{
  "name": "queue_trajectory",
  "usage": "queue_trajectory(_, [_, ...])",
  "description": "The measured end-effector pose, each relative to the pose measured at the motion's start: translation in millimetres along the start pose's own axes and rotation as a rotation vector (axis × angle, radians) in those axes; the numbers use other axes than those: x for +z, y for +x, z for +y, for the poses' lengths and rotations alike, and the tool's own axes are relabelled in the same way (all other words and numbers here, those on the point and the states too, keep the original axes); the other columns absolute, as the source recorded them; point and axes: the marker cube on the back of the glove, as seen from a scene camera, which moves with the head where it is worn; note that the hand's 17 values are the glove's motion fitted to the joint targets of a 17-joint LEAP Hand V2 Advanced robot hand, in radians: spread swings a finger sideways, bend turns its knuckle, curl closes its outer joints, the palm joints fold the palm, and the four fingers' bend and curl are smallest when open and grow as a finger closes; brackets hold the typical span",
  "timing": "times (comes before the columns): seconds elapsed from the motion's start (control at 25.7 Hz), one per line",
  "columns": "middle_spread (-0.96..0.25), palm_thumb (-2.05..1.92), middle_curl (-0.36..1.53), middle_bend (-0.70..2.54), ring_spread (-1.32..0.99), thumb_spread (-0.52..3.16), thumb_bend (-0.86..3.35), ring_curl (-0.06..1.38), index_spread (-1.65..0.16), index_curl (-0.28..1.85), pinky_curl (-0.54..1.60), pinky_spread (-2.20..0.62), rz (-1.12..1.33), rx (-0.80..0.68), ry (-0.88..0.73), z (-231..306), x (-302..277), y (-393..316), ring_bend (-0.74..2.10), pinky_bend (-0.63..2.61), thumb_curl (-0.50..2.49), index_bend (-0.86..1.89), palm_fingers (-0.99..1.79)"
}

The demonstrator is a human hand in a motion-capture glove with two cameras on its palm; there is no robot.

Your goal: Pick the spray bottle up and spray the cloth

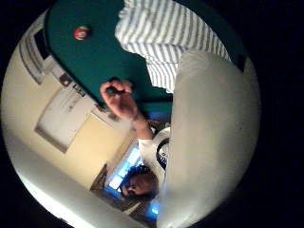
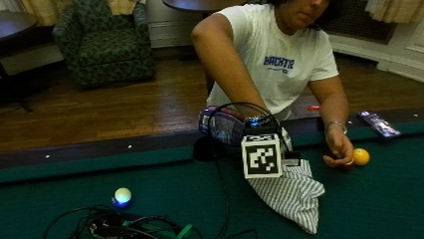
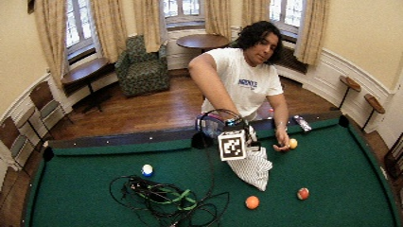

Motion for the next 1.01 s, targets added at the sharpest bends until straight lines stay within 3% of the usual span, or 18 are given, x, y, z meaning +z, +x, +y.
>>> queue_trajectory(0.58, [-0.22, 0.91, 0.56, 0.67, -0.24, 0.31, -0.03, 0.48, -0.3, 0.62, 0.41, -0.32, 0.164, 0.13, -0.182, -34, 47, 21, 0.75, 0.42, 0.84, 0.39, 1.38])
queue_trajectory(1.01, [-0.22, 0.91, 0.57, 0.67, -0.24, 0.32, -0.03, 0.48, -0.3, 0.63, 0.41, -0.32, 0.112, 0.053, -0.129, -26, 31, 9, 0.75, 0.43, 0.85, 0.37, 1.37])
